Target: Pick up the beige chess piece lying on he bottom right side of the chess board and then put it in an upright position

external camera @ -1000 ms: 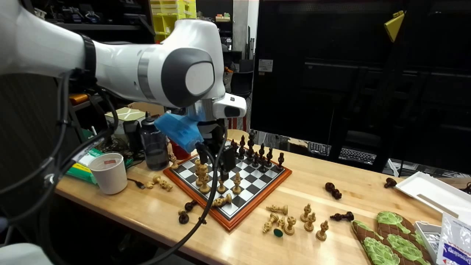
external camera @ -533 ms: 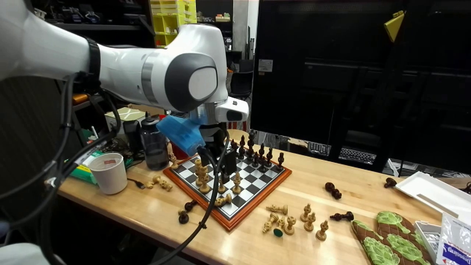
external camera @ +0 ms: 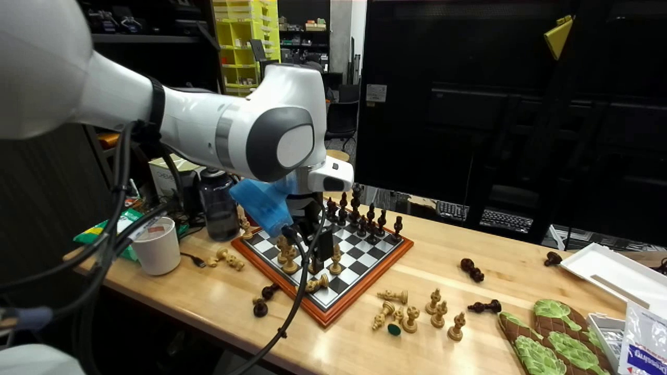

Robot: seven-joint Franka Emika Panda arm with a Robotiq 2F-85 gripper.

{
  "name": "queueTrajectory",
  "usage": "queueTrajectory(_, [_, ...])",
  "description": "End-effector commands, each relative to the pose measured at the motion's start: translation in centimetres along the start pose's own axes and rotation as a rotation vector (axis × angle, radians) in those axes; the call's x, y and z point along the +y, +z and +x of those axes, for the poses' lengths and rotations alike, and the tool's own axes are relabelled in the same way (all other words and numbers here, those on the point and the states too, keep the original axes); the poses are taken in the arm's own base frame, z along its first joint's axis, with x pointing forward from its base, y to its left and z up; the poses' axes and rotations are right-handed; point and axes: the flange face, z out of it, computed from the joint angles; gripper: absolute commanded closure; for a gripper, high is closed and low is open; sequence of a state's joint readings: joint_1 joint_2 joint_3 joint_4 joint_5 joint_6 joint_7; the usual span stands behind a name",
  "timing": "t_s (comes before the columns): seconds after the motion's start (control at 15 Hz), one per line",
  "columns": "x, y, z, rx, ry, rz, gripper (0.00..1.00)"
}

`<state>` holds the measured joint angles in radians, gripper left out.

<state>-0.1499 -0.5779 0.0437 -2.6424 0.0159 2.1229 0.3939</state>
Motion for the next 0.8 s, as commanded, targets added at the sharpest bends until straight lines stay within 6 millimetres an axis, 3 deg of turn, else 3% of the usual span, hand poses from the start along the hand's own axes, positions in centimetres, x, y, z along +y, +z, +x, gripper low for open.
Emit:
queueTrajectory(0.0, [0.0,2.1,0.1,-0.022,0.066,0.033,0.0])
queueTrajectory(0.73, [0.2,6.7,0.2,-0.04,0.183,0.049,0.0])
